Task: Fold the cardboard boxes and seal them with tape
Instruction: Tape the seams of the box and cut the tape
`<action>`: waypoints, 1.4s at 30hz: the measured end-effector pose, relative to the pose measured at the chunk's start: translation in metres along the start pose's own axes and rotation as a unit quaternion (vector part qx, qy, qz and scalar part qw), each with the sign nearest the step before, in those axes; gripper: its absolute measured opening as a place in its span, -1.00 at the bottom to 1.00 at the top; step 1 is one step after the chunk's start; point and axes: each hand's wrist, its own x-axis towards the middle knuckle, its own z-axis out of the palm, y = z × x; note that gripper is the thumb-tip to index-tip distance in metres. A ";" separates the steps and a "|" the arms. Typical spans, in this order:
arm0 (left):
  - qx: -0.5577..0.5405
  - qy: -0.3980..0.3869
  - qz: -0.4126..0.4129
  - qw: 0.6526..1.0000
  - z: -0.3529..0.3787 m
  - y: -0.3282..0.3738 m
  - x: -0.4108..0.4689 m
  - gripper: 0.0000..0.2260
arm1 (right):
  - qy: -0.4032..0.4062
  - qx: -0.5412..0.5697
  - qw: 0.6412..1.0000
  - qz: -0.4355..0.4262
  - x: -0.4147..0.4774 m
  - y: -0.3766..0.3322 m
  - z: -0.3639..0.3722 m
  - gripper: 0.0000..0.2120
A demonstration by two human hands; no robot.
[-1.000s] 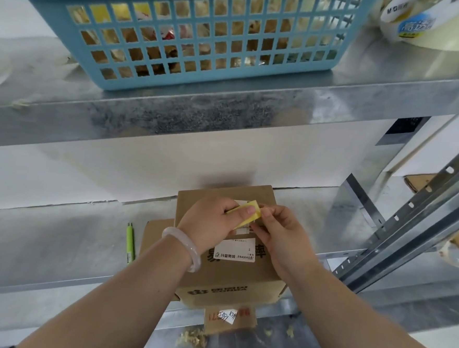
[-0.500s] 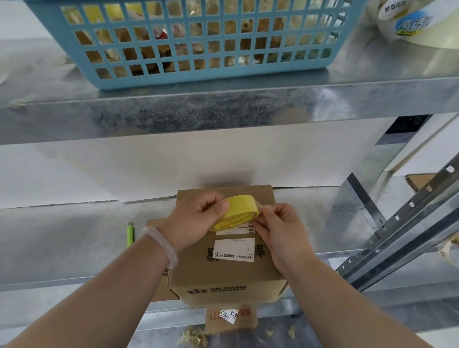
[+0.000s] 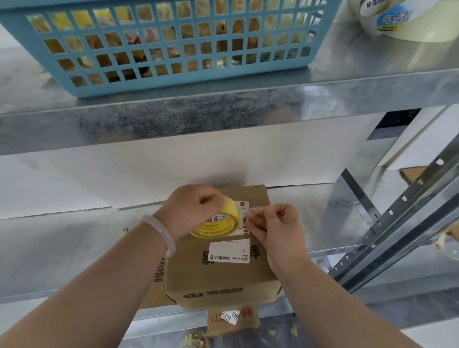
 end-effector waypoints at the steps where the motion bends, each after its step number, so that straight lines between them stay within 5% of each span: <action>1: 0.007 -0.003 0.000 1.000 0.001 0.001 0.001 -0.82 | 0.004 0.007 1.000 0.000 -0.001 -0.001 0.000 -0.91; 13: 0.111 -0.015 0.003 0.994 0.024 0.019 0.018 -0.72 | 0.029 0.071 0.997 -0.028 0.001 -0.027 -0.036 -0.93; 24: 0.143 -0.010 -0.009 0.990 0.027 0.027 0.019 -0.75 | -0.025 0.200 0.970 0.133 0.006 -0.047 -0.038 -0.94; 30: 0.178 -0.015 0.000 0.984 0.031 0.031 0.021 -0.74 | -0.003 0.091 0.991 0.096 0.014 -0.040 -0.038 -0.66; 34: 0.206 -0.009 0.023 0.978 0.034 0.034 0.022 -0.72 | 0.007 0.071 0.993 0.090 0.019 -0.027 -0.043 -0.71; 42: 0.084 0.018 0.116 0.990 0.026 0.006 0.004 -0.71 | 0.003 -0.016 1.000 0.019 0.019 -0.018 -0.040 -0.77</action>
